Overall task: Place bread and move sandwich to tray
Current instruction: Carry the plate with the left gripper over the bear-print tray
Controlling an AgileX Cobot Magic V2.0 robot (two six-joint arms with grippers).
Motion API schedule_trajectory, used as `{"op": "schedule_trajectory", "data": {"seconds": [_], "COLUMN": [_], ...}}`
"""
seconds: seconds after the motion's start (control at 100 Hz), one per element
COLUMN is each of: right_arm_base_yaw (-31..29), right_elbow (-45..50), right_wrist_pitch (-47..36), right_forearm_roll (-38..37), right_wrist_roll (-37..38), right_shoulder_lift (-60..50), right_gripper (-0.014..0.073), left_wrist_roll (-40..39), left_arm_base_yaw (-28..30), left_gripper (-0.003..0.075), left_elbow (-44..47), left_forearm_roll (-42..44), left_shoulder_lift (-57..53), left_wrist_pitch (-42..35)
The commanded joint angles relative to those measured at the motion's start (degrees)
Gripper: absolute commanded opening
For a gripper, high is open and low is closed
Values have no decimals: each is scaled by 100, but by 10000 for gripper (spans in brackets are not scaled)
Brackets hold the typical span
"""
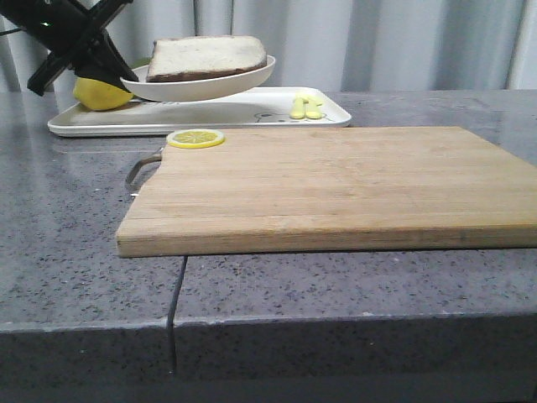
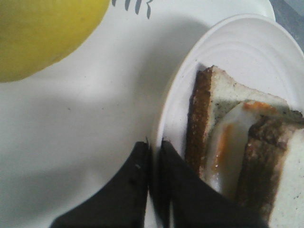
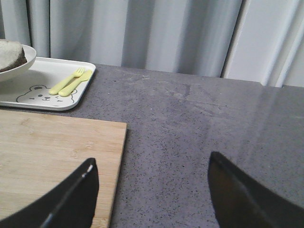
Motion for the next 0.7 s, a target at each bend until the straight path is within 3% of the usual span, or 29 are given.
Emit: {"op": "schedule_trajectory", "data": {"seconds": [0.0,0.69], "right_arm_base_yaw": [-44,-44], "right_elbow": [-151,-151], "right_wrist_pitch": [-427,-385], "right_forearm_roll": [-39,-39], "right_wrist_roll": [1,1], "right_shoulder_lift": [33,33], "right_gripper": [498,498], "left_wrist_roll": [-98,-311], "left_arm_base_yaw": [-28,-35], "left_gripper": [-20,-20], "left_elbow": [-238,-243], "left_forearm_roll": [-451,-189], "left_shoulder_lift": [-360,-90], "left_wrist_pitch": [-279,-598]}}
